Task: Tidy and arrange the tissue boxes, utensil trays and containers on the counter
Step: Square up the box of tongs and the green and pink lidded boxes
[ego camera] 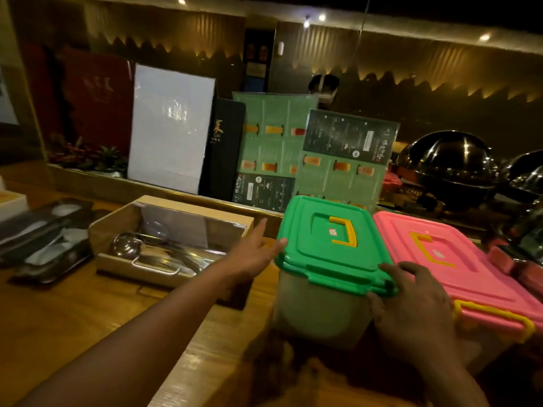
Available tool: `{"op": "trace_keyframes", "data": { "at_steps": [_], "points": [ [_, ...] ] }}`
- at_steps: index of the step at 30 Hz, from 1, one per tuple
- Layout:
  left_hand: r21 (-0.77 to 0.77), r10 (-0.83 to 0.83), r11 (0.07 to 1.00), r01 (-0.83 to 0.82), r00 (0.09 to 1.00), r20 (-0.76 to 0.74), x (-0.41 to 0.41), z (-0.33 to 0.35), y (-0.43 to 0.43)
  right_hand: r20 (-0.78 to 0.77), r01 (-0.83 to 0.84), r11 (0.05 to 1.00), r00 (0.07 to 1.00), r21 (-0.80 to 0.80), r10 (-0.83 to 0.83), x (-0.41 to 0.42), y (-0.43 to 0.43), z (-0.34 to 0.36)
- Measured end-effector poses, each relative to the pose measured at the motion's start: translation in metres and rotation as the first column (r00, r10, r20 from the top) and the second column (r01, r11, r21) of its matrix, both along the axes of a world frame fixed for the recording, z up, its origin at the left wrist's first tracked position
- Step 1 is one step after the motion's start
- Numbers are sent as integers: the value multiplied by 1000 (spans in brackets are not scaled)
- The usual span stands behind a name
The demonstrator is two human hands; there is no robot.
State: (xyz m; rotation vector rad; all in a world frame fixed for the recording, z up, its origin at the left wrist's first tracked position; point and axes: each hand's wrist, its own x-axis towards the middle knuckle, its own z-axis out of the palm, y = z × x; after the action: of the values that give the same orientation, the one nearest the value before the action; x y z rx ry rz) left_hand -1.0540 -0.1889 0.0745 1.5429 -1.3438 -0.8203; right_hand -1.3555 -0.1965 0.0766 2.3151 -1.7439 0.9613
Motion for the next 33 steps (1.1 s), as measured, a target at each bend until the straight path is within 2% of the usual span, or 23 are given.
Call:
{"op": "trace_keyframes", "data": {
  "at_steps": [4, 5, 8, 11, 14, 16, 21, 25, 29, 33],
  "points": [
    [-58, 70, 996, -62, 989, 133, 96, -13, 21, 156, -227, 961, 955, -160, 252, 83, 36, 13],
    [-56, 96, 995, -88, 982, 165, 126, -19, 28, 172, -270, 950, 940, -155, 295, 112, 41, 10],
    [-92, 189, 981, -169, 937, 293, 209, -35, 46, 204, -315, 949, 930, 16, 305, 199, 47, -17],
    [-76, 311, 948, -308, 857, 411, 282, -47, 66, 240, -259, 944, 948, 203, 208, 255, 42, -51],
    [-28, 362, 911, -411, 767, 529, 339, -60, 75, 257, -194, 943, 959, 272, 123, 282, 37, -71],
    [1, 354, 912, -410, 789, 502, 352, -63, 79, 262, -156, 943, 962, 295, 77, 296, 30, -76],
    [16, 357, 926, -378, 886, 298, 347, -70, 81, 282, -115, 928, 959, 356, 10, 314, 19, -85],
    [-11, 354, 930, -367, 886, 299, 348, -75, 81, 361, -48, 936, 928, 348, -86, 318, 17, -88],
    [8, 305, 943, -332, 876, 374, 346, -79, 82, 348, 40, 946, 924, 323, -158, 309, 20, -86],
    [-12, 315, 945, -328, 895, 317, 327, -79, 75, 318, 74, 969, 936, 235, -149, 291, 26, -90]
  ]
}}
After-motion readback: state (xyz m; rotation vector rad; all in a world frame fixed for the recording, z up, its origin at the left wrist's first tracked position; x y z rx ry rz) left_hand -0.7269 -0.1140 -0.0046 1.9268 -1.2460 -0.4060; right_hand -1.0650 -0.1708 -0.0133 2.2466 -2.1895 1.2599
